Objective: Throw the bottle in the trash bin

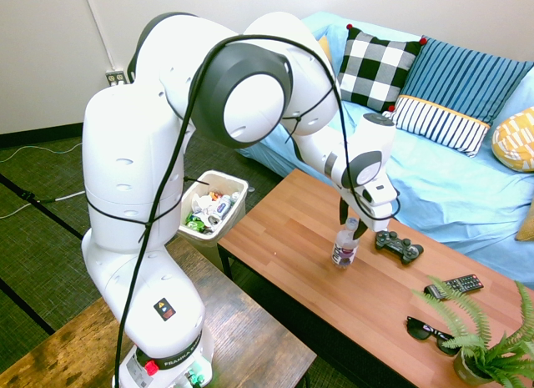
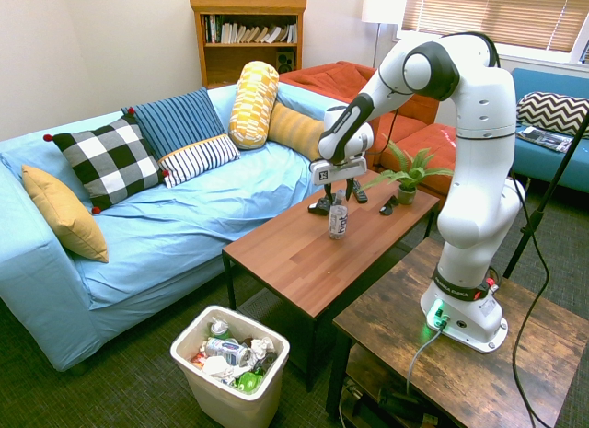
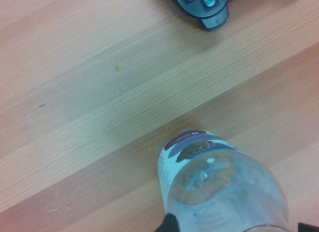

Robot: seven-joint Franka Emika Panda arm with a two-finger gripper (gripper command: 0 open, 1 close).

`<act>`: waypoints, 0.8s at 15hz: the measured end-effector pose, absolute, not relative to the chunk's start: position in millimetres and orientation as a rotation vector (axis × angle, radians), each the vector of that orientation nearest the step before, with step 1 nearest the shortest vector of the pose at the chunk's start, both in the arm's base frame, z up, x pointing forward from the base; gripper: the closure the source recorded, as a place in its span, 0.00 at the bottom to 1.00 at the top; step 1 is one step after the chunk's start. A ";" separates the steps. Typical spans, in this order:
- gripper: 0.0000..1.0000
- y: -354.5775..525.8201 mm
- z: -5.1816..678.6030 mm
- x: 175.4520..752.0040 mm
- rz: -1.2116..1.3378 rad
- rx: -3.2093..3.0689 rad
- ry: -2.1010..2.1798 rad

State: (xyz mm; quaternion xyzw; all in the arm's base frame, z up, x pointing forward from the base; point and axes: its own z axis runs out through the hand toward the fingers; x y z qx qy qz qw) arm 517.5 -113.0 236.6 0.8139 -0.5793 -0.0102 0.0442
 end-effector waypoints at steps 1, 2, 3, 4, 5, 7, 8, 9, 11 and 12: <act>1.00 -112.9 236.8 517.7 -0.033 2.488 -1.771; 1.00 -112.5 237.0 517.9 -0.036 2.490 -1.773; 1.00 -111.5 237.3 518.4 -0.037 2.494 -1.773; 1.00 -110.3 237.9 519.2 -0.036 2.498 -1.770; 1.00 -108.5 239.1 520.4 -0.034 2.503 -1.766; 1.00 -104.5 246.5 522.2 -0.027 2.523 -1.749; 1.00 -101.5 256.0 522.8 -0.026 2.543 -1.739; 1.00 -95.9 271.4 523.9 -0.011 2.567 -1.725; 1.00 -68.7 313.1 526.1 0.046 2.638 -1.677; 1.00 -45.9 336.6 525.8 0.082 2.679 -1.650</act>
